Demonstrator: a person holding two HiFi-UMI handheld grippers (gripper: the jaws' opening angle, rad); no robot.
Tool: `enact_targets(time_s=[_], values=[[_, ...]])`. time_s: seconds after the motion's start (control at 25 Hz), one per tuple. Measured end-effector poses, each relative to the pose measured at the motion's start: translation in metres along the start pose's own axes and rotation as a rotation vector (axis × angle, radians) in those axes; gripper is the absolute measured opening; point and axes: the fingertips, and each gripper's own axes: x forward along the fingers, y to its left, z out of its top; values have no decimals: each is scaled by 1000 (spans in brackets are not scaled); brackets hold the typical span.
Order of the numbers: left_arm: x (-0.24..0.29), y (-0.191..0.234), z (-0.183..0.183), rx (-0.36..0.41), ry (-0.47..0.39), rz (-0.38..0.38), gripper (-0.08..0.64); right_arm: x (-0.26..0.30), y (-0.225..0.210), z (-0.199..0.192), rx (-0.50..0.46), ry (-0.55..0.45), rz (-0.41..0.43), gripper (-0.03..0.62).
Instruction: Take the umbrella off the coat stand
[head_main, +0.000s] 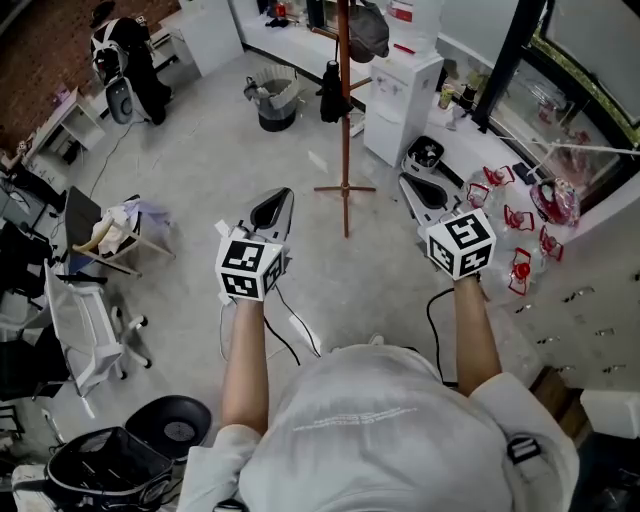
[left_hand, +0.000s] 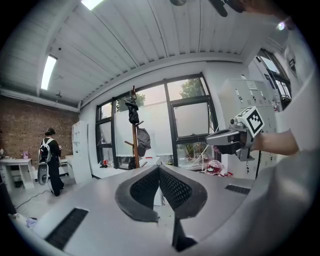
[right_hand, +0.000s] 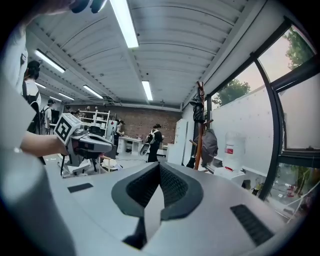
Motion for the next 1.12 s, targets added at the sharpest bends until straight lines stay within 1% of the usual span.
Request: enact_targets(time_s=[0.24,0.28,0.32,0.36,0.4,0.52,0.8,0.96,1.12], values=[[-14,13,-11,-5,-2,10,18,1,16,2,0,-13,-19,26],[-15,14,-13,-2,1,9,18,1,18,1,-2,-12,-23,39],[-16,15,-15,0,3,8,31,1,20,0,-4,-8,-23,75],[-16,16,-16,-1,5,6,74,1,22,0,-6,-1,-23,101],[-17,17,-17,-3,7,3,122,1,24,-1,-10,5,-21,110],[-18,15,-20,-5,9,-17,161,3,28,-1,-11,12,-15,133],[-5,27,-25,-22,14,-20,167,20,19,-2,-22,19,-24,138],[18,40,-30,-21,33,-15,166,43,-2,-6,-3,12,-25,137],[55,63,-33,-21,48,-3,166,81,-31,-9,9,-4,-19,138]])
